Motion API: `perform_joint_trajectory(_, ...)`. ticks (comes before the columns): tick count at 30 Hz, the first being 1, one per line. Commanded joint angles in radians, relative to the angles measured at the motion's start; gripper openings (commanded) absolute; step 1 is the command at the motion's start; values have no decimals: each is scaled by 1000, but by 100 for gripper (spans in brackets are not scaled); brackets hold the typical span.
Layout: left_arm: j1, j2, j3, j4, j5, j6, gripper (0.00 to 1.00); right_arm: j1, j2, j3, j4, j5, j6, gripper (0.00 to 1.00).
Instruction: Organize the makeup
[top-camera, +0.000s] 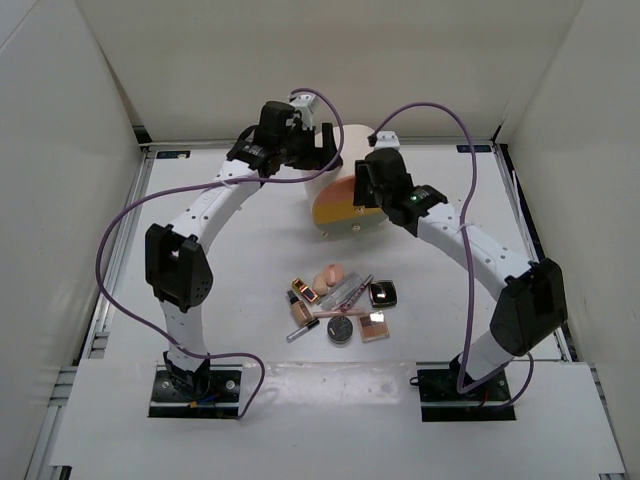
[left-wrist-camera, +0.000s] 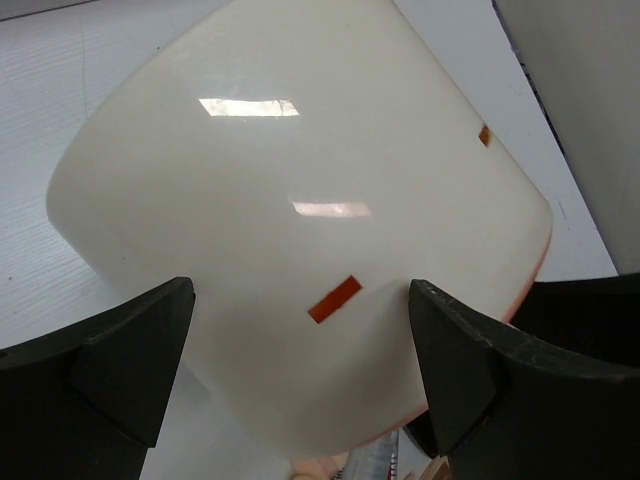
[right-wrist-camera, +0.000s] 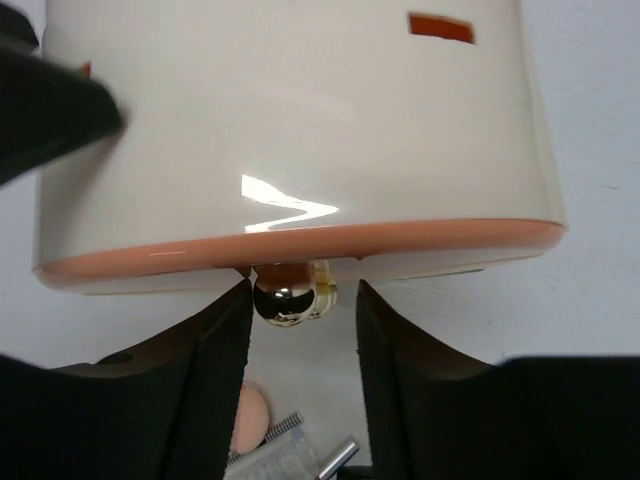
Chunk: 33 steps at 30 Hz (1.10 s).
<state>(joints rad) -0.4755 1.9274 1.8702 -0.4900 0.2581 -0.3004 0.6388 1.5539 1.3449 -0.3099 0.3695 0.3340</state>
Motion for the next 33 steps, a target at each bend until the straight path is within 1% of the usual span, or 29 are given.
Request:
perform_joint_trajectory(1, -14, 27, -11, -13, 27, 1, 98, -56, 29, 74, 83, -26, 16, 48)
perform_joint_trajectory(2, -14, 36, -2, -13, 36, 0, 98, -59, 38, 85, 83, -50, 16, 41)
perform_joint_trajectory(3, -15, 51, 15, -19, 36, 1, 98, -62, 44, 91, 83, -56, 10, 37)
perform_joint_trajectory(4, -15, 61, 24, -19, 36, 3, 98, -62, 54, 95, 83, -69, 5, 29)
perform_joint_trajectory(6, -14, 85, 46, -28, 43, 4, 98, -68, 60, 91, 86, -81, -12, 20)
perform_joint_trajectory(7, -14, 94, 56, -32, 43, 6, 98, -68, 60, 82, 89, -87, -15, 11)
perform_joint_trajectory(8, -14, 97, 63, -38, 35, 6, 98, -68, 61, 79, 95, -93, -18, 6)
perform_joint_trajectory(10, -15, 110, 69, -44, 27, 3, 98, -77, 48, 71, 89, -106, -21, 0)
perform_joint_trajectory(14, -15, 116, 70, -38, 9, -3, 98, -74, -26, 30, 4, -136, -42, 0)
perform_joint_trajectory(16, -15, 113, 70, -38, 0, -5, 98, -74, -63, -24, -33, -142, -55, 0)
perform_joint_trajectory(20, -14, 116, 72, -38, -13, -13, 98, -80, -210, -110, -138, -164, -52, 0)
perform_joint_trajectory(21, -15, 116, 69, -38, -13, -14, 98, -74, -234, -151, -144, -185, -49, 0)
perform_joint_trajectory(23, -15, 116, 64, -38, -16, -17, 98, -71, -293, -179, -162, -198, -46, 1)
perform_joint_trajectory(24, -15, 116, 66, -41, -13, -19, 98, -74, -308, -200, -163, -216, -49, 5)
perform_joint_trajectory(25, -15, 116, 66, -38, -13, -20, 98, -71, -320, -205, -163, -221, -52, 7)
perform_joint_trajectory(27, -14, 116, 66, -38, -13, -22, 98, -71, -333, -214, -150, -234, -61, 9)
perform_joint_trajectory(28, -15, 116, 67, -35, -16, -22, 98, -74, -333, -211, -150, -234, -64, 12)
perform_joint_trajectory(29, -17, 113, 66, -38, -13, -20, 98, -71, -330, -208, -150, -230, -70, 20)
perform_joint_trajectory(30, -18, 110, 64, -35, -16, -17, 98, -71, -313, -204, -156, -225, -76, 23)
perform_joint_trajectory(31, -23, 113, 66, -39, -19, -19, 98, -74, -314, -188, -156, -222, -88, 31)
perform_joint_trajectory(33, -21, 110, 64, -35, -19, -16, 98, -71, -302, -178, -150, -222, -101, 32)
